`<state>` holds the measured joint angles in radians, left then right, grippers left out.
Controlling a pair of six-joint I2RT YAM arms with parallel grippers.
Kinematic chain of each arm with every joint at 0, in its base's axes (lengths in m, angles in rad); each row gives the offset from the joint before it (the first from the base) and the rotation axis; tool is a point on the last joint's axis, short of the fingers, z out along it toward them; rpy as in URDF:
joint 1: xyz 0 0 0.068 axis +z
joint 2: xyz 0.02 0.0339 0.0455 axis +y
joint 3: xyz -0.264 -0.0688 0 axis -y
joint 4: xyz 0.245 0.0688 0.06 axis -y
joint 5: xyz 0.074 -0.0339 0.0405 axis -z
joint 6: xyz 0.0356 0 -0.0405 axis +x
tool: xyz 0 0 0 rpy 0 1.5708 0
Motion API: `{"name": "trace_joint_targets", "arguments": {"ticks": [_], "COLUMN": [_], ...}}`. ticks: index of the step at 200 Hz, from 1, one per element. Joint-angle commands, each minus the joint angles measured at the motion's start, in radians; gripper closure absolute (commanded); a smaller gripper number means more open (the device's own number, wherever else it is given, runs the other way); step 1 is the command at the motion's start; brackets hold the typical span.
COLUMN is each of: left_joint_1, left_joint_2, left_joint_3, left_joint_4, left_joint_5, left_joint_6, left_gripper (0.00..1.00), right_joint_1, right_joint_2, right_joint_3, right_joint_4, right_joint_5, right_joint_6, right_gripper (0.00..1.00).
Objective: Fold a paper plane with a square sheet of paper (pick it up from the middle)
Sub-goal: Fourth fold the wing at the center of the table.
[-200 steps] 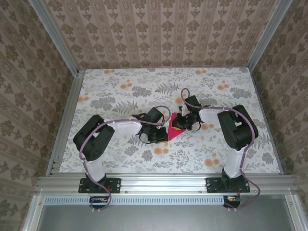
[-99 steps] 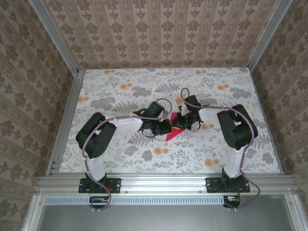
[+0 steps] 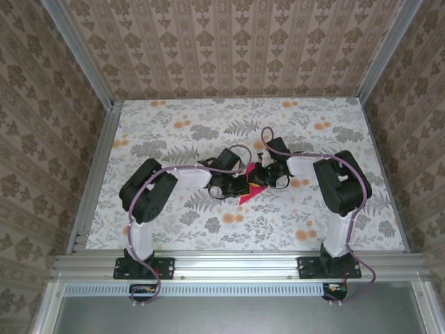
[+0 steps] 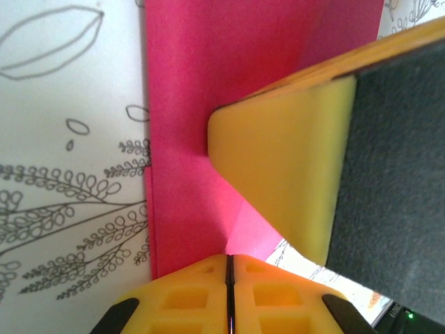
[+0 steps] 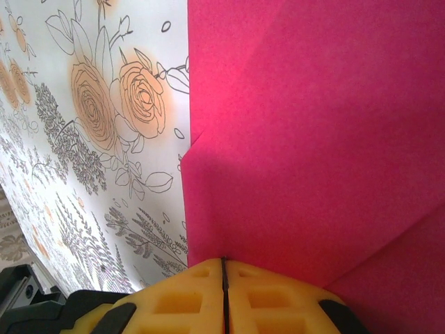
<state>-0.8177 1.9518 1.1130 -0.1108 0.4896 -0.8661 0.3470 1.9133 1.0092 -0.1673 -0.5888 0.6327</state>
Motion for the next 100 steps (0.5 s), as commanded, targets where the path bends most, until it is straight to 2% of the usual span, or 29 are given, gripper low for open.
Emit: {"name": "trace_joint_targets", "arguments": {"ticks": [1, 48, 100], "left_joint_1": [-0.012, -0.013, -0.015], "left_joint_2": [0.008, -0.048, -0.06], "left_joint_3": [-0.009, -0.036, -0.076], "left_joint_4": [-0.079, -0.122, -0.162], "left_joint_5": [0.022, 0.055, 0.042], "left_joint_6": [0.029, 0.083, 0.099], "left_gripper": [0.9, 0.9, 0.9], "right_joint_1": [0.001, 0.001, 0.001], "right_joint_2": [0.107, 0.114, 0.118], "right_joint_3": [-0.039, -0.038, -0.033], "right_joint_4": [-0.101, -0.106, -0.108], "right_joint_5": [0.179, 0.187, 0.188], "right_joint_6": [0.008, 0.008, 0.008], "right_gripper": [0.9, 0.9, 0.9]}}
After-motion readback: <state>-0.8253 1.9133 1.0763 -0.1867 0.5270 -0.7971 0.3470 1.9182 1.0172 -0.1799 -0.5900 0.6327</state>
